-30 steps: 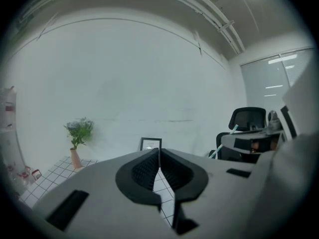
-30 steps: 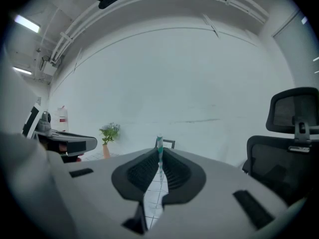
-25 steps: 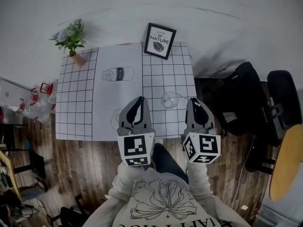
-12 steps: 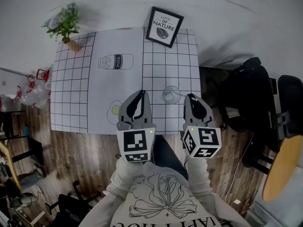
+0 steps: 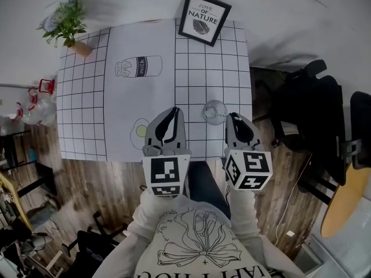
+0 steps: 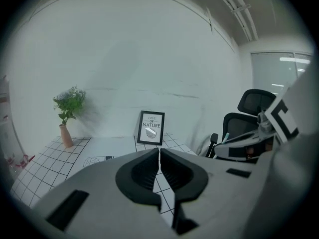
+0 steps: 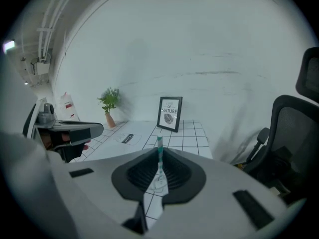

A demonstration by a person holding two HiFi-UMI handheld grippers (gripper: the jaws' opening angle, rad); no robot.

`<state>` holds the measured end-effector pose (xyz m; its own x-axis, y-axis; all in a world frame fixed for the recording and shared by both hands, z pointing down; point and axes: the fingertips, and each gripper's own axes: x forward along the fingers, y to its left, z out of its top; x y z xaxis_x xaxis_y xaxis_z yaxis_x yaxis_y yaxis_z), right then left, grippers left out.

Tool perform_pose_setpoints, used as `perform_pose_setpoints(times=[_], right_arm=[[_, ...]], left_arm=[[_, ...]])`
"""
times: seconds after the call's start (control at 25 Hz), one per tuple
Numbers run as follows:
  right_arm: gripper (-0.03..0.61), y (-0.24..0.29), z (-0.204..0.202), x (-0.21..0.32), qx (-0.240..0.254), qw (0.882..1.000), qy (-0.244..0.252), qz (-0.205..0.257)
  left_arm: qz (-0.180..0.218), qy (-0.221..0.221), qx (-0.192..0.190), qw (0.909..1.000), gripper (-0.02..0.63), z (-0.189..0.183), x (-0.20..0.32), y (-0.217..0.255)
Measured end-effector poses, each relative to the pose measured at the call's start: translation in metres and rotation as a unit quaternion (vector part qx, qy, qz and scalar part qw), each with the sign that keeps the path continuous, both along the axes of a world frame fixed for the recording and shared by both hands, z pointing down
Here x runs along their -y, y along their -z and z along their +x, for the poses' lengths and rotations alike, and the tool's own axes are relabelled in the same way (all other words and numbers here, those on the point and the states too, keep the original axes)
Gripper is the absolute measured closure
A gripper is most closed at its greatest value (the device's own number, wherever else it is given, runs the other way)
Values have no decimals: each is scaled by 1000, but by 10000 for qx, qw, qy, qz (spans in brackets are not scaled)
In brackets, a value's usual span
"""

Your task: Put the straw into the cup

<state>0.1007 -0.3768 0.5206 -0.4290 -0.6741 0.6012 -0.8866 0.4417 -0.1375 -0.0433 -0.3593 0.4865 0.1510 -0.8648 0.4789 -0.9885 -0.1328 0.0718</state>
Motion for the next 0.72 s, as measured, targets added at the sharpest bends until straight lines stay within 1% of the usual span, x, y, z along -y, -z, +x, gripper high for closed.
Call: perform_pose_setpoints(times=[0.32,0.48,0.72], right_arm=[[555,-23,-4,-3,-138,9987,126,-480],[555,-23,-8,2,-198,9985,174,-480],[554,-26,-13,17,-166,9993,122,-315]], left_arm=[[-210,-91,-67,9997,603,3,5,-21],[-277,-102,-105,9995,603,4,4,-27],[-323,-56,-121,9994,603,1,3,-32]])
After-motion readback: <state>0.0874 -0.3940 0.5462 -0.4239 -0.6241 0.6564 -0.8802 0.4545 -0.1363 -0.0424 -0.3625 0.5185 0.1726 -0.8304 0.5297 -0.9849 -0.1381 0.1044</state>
